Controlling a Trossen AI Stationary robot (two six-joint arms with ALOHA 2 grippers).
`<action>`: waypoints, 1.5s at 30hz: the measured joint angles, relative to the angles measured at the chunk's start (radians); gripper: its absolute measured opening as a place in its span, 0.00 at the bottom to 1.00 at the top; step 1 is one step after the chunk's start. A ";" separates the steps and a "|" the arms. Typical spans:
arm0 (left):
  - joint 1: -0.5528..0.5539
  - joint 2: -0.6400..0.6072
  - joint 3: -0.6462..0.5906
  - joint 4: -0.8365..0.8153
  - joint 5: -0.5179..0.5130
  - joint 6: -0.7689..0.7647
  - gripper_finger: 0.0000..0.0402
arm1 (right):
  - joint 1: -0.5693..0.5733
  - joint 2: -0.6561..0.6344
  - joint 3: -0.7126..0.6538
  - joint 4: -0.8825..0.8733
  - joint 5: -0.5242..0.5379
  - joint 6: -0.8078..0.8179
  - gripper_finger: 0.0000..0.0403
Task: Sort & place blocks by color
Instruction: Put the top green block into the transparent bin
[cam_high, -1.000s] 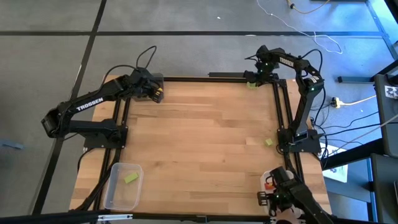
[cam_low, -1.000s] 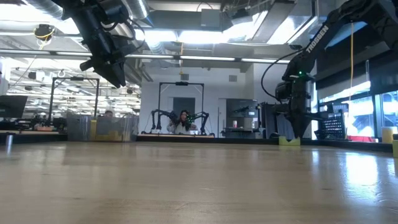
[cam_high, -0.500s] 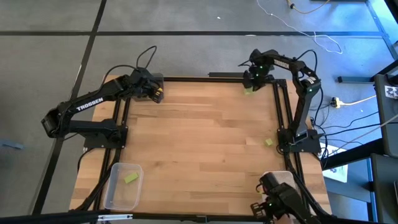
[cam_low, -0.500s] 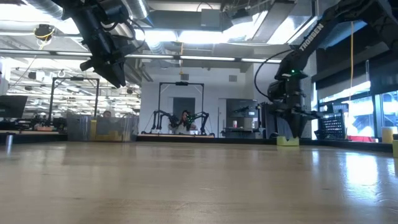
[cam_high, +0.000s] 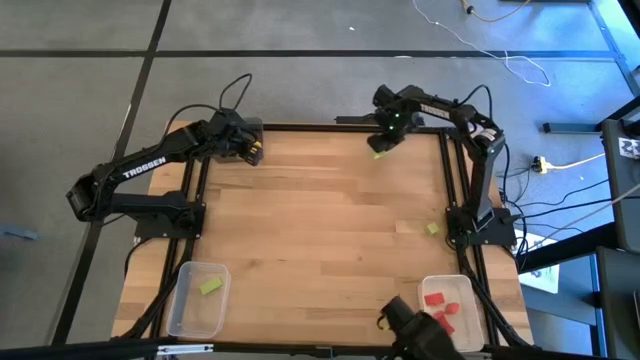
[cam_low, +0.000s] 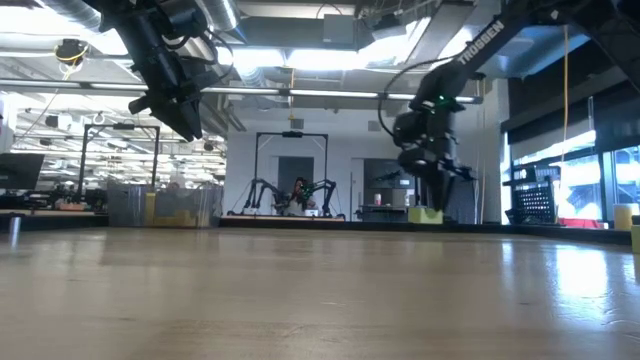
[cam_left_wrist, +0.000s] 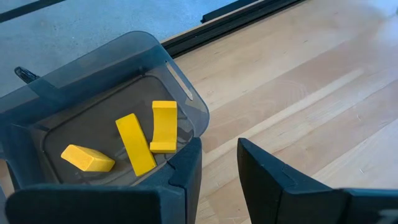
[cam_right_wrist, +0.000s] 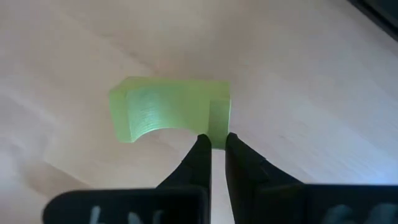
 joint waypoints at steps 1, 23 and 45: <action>0.000 0.000 0.000 0.000 0.000 0.000 0.23 | 0.017 0.000 0.007 0.000 0.000 -0.001 0.05; 0.000 0.000 0.000 0.000 0.296 -0.212 0.23 | 0.313 0.001 0.273 0.124 0.108 -0.037 0.05; -0.001 0.000 0.000 0.168 0.608 -0.428 0.23 | 0.503 0.001 0.337 0.412 0.183 -0.151 0.05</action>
